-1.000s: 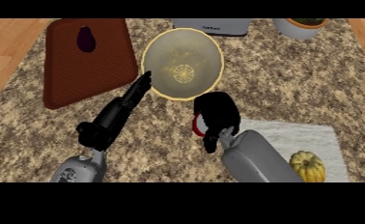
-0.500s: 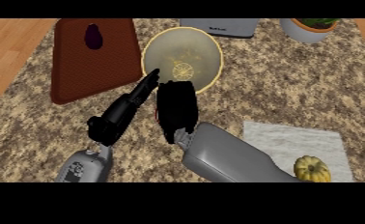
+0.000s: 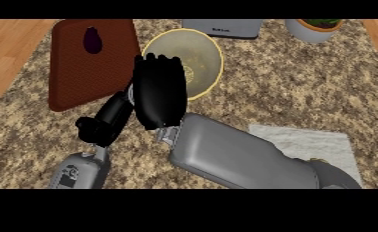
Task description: Pick the can from the placemat and place it in the bowl
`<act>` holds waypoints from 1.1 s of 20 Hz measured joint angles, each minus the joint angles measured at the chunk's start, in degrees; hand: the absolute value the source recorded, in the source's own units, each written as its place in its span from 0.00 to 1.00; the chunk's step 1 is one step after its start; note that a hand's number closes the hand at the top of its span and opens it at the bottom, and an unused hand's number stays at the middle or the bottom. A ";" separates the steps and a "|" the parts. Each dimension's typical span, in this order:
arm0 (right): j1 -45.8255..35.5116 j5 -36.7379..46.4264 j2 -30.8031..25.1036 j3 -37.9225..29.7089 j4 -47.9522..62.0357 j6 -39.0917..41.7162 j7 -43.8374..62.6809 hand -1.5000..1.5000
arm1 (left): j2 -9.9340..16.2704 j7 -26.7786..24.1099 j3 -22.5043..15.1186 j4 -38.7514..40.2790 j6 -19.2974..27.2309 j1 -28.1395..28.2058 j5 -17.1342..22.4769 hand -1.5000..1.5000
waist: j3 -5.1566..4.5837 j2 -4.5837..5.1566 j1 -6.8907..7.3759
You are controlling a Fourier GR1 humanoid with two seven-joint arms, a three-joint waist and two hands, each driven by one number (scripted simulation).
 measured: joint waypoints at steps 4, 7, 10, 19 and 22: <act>-3.70 -1.16 -0.06 -0.93 2.42 -4.25 0.88 1.00 | 0.46 0.08 1.19 0.21 0.01 -0.59 0.40 0.50 | -0.03 0.06 -0.72; -6.56 -2.34 -0.01 -1.17 6.31 -5.66 1.31 1.00 | 0.42 -0.13 1.26 0.98 0.24 -0.23 0.01 0.50 | -0.04 0.08 -1.36; -8.79 -1.25 0.10 -1.21 11.44 -7.06 1.00 1.00 | 0.45 0.36 1.18 1.14 0.25 0.17 -0.17 0.50 | -0.04 0.03 -2.22; -10.88 2.50 0.34 -2.65 26.63 -13.28 -2.35 1.00 | 0.03 1.20 0.00 -1.27 0.29 2.80 -0.80 0.50 | 0.02 0.05 -3.52; -9.92 -2.69 0.50 -5.77 30.87 -12.65 -4.69 1.00 | 0.38 1.36 0.33 -1.29 -0.26 2.23 -0.50 0.50 | 0.03 0.37 -3.20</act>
